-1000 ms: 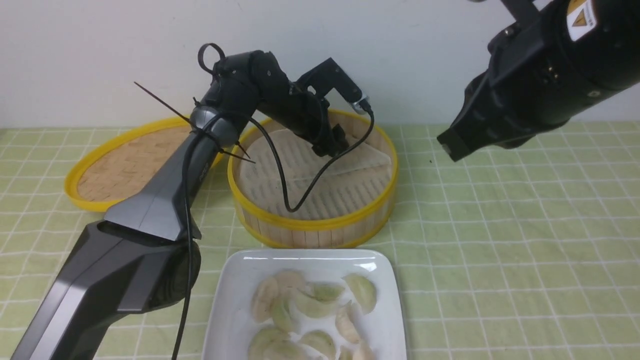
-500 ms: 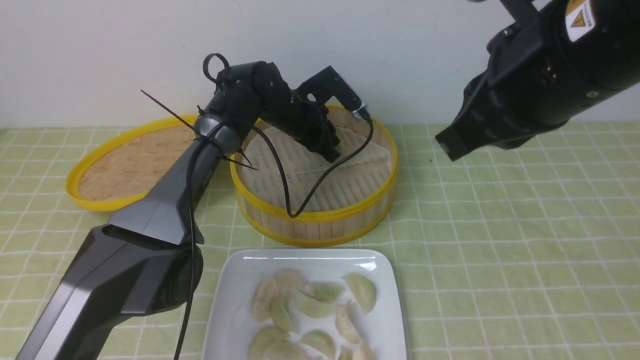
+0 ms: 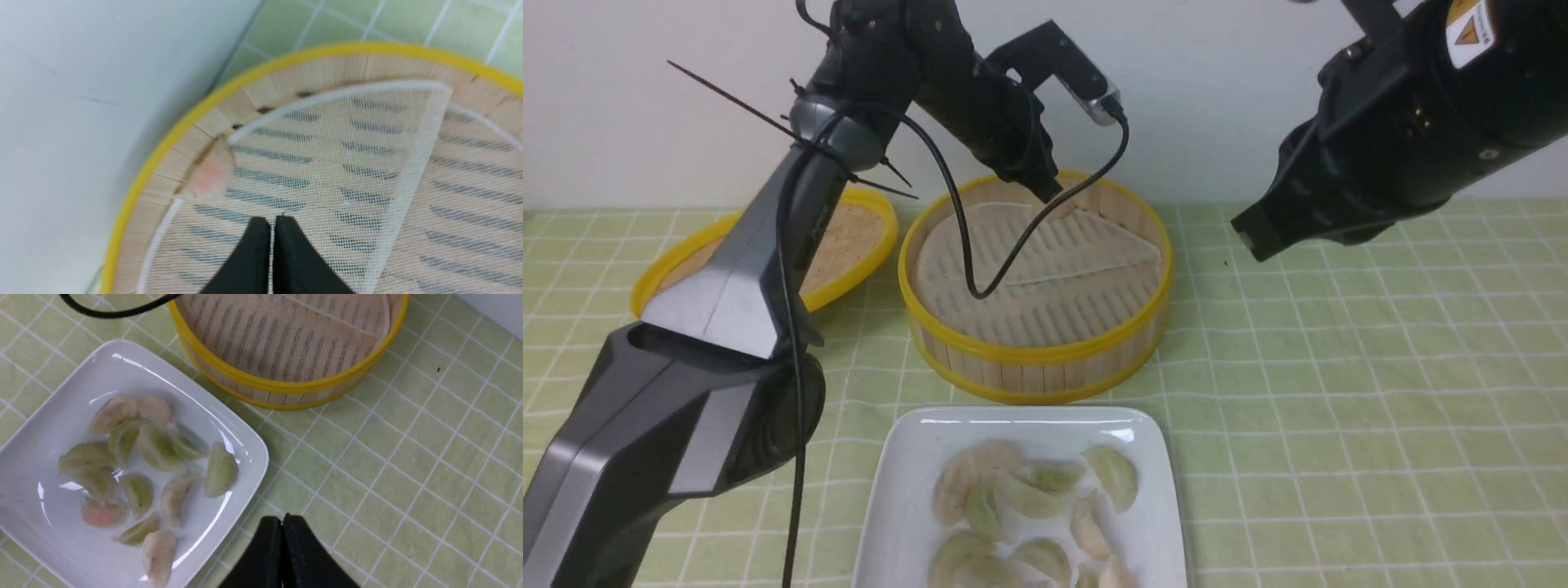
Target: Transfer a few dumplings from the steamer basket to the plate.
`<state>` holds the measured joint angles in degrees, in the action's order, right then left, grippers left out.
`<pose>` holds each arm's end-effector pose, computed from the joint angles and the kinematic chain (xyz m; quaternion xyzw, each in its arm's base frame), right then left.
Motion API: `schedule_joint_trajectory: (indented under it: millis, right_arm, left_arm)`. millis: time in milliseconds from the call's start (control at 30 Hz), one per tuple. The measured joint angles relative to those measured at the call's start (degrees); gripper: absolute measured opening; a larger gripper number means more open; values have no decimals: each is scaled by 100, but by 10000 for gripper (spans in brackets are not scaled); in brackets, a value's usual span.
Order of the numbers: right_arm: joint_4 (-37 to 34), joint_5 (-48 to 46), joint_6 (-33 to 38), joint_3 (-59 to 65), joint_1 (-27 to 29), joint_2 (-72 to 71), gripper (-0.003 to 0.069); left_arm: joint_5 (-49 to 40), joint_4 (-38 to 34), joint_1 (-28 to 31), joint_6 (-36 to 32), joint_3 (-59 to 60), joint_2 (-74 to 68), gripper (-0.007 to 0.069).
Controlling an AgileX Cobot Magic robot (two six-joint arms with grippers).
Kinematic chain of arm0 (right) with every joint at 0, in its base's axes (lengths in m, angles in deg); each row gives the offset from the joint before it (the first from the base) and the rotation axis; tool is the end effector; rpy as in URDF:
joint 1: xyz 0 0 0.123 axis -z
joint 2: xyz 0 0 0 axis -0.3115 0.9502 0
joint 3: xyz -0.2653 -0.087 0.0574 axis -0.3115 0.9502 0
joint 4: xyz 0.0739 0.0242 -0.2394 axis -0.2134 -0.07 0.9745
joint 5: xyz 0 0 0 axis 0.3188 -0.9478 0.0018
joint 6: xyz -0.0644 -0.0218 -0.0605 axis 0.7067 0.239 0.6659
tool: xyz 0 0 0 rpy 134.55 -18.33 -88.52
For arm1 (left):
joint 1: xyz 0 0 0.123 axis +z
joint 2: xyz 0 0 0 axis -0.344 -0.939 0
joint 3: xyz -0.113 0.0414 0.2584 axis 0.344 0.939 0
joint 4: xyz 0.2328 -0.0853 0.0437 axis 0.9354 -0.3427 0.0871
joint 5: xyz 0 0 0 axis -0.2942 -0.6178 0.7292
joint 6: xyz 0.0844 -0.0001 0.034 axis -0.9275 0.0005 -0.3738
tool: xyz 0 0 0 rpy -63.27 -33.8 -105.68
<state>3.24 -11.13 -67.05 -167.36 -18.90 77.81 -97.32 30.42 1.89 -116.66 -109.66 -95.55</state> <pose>0.2291 0.1658 0.4053 -0.2932 0.9194 0.0563 0.2560 0.5174 -0.1965 0.2519 0.4681 0.8114 -0.0770 0.3415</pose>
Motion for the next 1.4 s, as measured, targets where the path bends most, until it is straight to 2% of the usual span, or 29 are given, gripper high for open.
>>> schedule_joint_trajectory:
  millis: [200, 500, 633, 833, 867, 933, 1033, 1300, 1400]
  right_arm:
    - [-135, 0, 0, 0, 0, 0, -16]
    - [-369, 0, 0, 0, 0, 0, -16]
    - [-444, 0, 0, 0, 0, 0, -16]
    - [-535, 0, -30, 0, 0, 0, -16]
    - [-535, 0, -31, 0, 0, 0, -16]
    - [-542, 0, -98, 0, 0, 0, -16]
    - [-553, 0, -120, 0, 0, 0, -16]
    - [-654, 0, -222, 0, 0, 0, -16]
    - [-654, 0, -305, 0, 0, 0, -16]
  left_arm:
    - [-32, 36, 0, 298, 0, 216, -6]
    - [125, 36, 0, -158, 0, -35, 2]
    - [709, 42, 0, -211, 6, -402, 64]
    - [1402, 35, 0, -370, 6, -792, 277]
    - [1402, 35, 0, -367, 6, -802, 283]
    - [1582, 35, 0, -404, 6, -944, 358]
    - [1768, 35, 0, -404, 6, -1121, 416]
    - [2246, -2, 0, -404, 6, -1275, 428]
    - [2326, -76, 0, -404, 0, -1338, 398]
